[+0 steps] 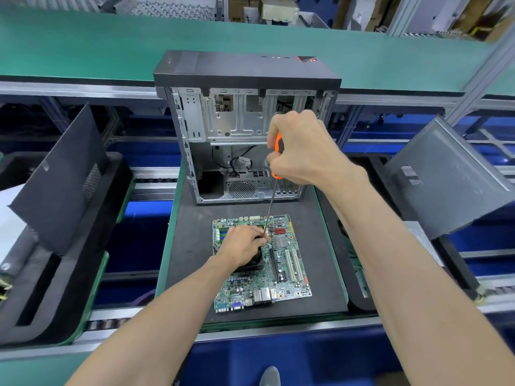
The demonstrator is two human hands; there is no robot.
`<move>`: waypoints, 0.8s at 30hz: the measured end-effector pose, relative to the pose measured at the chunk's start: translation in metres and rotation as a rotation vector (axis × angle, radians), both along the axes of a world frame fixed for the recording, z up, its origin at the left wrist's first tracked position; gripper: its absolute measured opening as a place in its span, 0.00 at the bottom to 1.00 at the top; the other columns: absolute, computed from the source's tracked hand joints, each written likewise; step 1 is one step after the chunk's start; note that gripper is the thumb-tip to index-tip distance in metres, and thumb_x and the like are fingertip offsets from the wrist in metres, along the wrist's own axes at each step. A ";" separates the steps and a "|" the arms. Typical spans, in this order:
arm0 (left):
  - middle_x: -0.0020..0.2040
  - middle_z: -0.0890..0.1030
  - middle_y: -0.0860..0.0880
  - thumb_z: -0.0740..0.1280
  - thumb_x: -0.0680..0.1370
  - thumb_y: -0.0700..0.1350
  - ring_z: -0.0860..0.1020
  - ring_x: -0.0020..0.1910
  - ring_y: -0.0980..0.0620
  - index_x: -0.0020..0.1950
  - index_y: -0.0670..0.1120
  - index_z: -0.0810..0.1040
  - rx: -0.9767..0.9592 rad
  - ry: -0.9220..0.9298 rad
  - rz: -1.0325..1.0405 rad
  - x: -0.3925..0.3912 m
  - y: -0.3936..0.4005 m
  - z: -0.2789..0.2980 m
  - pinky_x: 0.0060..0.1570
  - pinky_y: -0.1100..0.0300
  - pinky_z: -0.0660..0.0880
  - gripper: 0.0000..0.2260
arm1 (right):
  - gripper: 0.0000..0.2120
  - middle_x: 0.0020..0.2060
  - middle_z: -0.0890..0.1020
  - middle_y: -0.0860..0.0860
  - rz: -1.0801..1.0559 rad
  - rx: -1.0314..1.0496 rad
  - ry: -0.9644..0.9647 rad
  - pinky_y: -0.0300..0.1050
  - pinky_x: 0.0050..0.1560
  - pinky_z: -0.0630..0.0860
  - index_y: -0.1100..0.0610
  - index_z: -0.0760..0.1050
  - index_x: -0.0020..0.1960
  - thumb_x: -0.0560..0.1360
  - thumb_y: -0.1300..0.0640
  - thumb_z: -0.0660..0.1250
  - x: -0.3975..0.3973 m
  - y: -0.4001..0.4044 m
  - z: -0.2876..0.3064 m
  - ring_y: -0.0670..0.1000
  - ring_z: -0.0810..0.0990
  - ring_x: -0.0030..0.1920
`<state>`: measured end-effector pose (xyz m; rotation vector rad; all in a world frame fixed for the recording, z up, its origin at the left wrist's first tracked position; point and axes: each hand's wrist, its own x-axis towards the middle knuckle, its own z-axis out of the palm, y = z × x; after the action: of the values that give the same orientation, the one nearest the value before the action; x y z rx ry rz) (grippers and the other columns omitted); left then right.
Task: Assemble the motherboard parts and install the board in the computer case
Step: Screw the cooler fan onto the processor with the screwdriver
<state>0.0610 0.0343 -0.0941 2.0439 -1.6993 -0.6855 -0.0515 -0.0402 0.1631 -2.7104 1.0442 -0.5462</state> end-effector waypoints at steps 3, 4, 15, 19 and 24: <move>0.49 0.85 0.54 0.65 0.82 0.49 0.71 0.37 0.55 0.51 0.50 0.85 -0.004 -0.002 0.007 0.000 0.000 0.000 0.65 0.48 0.69 0.10 | 0.03 0.37 0.73 0.52 -0.050 -0.094 0.030 0.49 0.42 0.72 0.56 0.74 0.42 0.70 0.57 0.67 0.002 0.000 -0.004 0.57 0.72 0.42; 0.49 0.85 0.54 0.65 0.82 0.49 0.73 0.37 0.54 0.51 0.49 0.85 -0.004 0.000 0.004 0.000 0.000 0.001 0.65 0.48 0.69 0.10 | 0.04 0.36 0.69 0.52 -0.081 -0.132 0.032 0.50 0.41 0.71 0.58 0.73 0.42 0.71 0.57 0.67 0.003 0.001 -0.005 0.59 0.70 0.41; 0.43 0.85 0.53 0.66 0.81 0.50 0.70 0.26 0.62 0.50 0.50 0.86 0.019 0.028 0.017 0.000 0.001 0.003 0.63 0.49 0.72 0.09 | 0.11 0.34 0.75 0.47 0.049 0.028 0.050 0.43 0.41 0.70 0.55 0.77 0.45 0.63 0.60 0.66 -0.001 0.010 0.006 0.53 0.75 0.41; 0.41 0.84 0.54 0.66 0.81 0.50 0.69 0.23 0.62 0.48 0.49 0.86 0.008 0.035 0.010 0.001 0.000 0.006 0.61 0.49 0.73 0.10 | 0.08 0.38 0.72 0.52 -0.065 -0.024 0.047 0.47 0.41 0.72 0.56 0.75 0.45 0.65 0.59 0.66 0.002 0.004 0.002 0.59 0.74 0.44; 0.55 0.84 0.57 0.66 0.81 0.49 0.67 0.25 0.64 0.41 0.48 0.85 0.021 0.060 -0.012 0.000 0.001 0.010 0.61 0.47 0.73 0.12 | 0.07 0.38 0.65 0.51 -0.180 -0.149 0.079 0.52 0.41 0.67 0.58 0.72 0.47 0.74 0.55 0.65 -0.001 0.001 0.000 0.60 0.68 0.41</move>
<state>0.0612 0.0349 -0.0837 2.0088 -1.6783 -0.7641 -0.0528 -0.0391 0.1635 -2.8028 1.3276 -0.5717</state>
